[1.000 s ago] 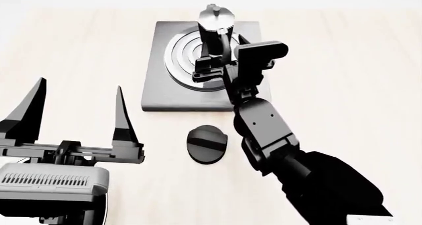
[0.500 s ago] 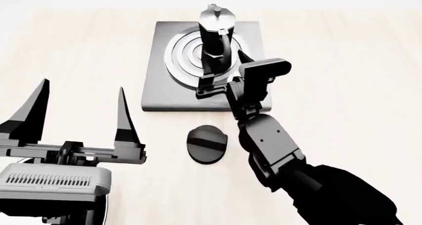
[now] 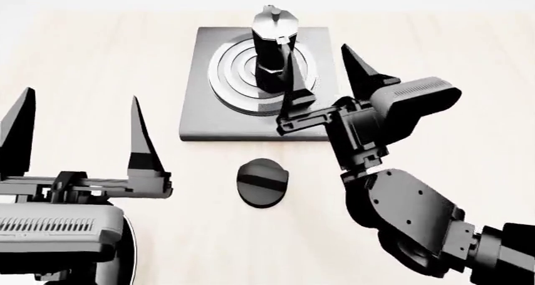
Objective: Turn on the stove and put the moka pot on it.
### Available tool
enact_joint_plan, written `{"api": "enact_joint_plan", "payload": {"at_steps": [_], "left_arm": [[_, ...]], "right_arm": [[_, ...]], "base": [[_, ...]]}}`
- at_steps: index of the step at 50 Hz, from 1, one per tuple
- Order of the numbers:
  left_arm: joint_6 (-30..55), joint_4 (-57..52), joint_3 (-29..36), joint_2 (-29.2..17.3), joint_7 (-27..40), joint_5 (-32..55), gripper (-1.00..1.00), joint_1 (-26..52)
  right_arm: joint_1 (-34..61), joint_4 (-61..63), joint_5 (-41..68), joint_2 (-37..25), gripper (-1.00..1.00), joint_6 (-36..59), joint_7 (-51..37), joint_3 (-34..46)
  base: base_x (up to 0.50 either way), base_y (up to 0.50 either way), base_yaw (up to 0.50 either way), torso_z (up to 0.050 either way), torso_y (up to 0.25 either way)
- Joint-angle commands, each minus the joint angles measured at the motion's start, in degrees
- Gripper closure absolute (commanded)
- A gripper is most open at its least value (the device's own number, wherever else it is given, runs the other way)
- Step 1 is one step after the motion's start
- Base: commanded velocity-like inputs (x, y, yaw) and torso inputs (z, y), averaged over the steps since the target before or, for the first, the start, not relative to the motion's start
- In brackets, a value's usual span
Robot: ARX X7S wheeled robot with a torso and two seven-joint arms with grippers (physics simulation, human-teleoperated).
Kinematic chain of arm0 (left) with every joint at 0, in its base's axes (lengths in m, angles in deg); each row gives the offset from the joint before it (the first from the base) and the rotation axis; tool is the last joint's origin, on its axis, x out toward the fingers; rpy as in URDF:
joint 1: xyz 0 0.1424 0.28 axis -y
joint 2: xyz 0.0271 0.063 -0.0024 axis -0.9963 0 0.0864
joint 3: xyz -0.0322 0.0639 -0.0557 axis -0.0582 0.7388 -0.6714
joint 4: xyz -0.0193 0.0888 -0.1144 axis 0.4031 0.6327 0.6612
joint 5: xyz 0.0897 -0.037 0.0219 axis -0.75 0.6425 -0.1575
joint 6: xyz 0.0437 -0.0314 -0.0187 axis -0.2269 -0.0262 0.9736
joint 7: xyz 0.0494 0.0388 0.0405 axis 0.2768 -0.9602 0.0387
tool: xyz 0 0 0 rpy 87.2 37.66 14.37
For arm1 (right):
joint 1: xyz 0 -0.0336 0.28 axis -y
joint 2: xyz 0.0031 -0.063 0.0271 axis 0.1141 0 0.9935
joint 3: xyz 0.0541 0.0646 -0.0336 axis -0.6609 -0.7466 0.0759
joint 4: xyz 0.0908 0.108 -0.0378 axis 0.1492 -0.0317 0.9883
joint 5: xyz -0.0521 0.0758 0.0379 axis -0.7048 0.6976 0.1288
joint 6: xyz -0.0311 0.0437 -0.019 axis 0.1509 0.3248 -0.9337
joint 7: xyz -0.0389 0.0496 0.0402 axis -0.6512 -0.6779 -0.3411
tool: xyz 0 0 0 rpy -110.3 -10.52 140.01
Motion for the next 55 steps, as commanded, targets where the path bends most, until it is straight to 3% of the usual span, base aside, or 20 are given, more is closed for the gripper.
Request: {"api": "enact_joint_plan", "payload": {"at_steps": [1, 18, 39, 42, 49, 55], "left_arm": [[3.4, -4.39, -3.09, -1.66, 1.32, 0.95, -1.0, 1.06], [12.55, -12.69, -8.61, -6.19, 1.96, 4.59, -1.0, 7.1], [21.16, -19.03, -11.55, -10.02, 3.15, 8.74, -1.0, 13.28], [21.47, -19.66, -11.4, -12.69, 5.0, 10.92, -1.0, 15.0], [16.28, -19.7, -2.52, -28.46, 20.67, 19.12, -1.0, 20.51], [12.4, -19.67, 4.51, -35.55, 27.82, 21.59, -1.0, 24.85]], "right_arm": [[3.95, 21.16, -6.17, -12.48, -1.0, 0.3, -10.04, -1.77], [12.76, 32.13, -9.16, -26.58, -1.0, 9.76, -24.01, -8.64], [16.69, 39.33, -7.25, -43.54, -1.0, 11.24, -28.44, -13.26], [17.19, 41.38, -7.69, -46.18, -1.0, 12.32, -29.31, -13.72], [17.85, 45.49, -7.18, -53.71, -1.0, 11.22, -30.23, -14.76], [18.28, 47.42, -7.85, -56.18, -1.0, 11.71, -30.83, -15.42]], "base": [[0.0, 0.0, 0.0, 0.0, 0.0], [0.0, 0.0, 0.0, 0.0, 0.0], [0.0, 0.0, 0.0, 0.0, 0.0], [0.0, 0.0, 0.0, 0.0, 0.0], [0.0, 0.0, 0.0, 0.0, 0.0], [0.0, 0.0, 0.0, 0.0, 0.0]]}}
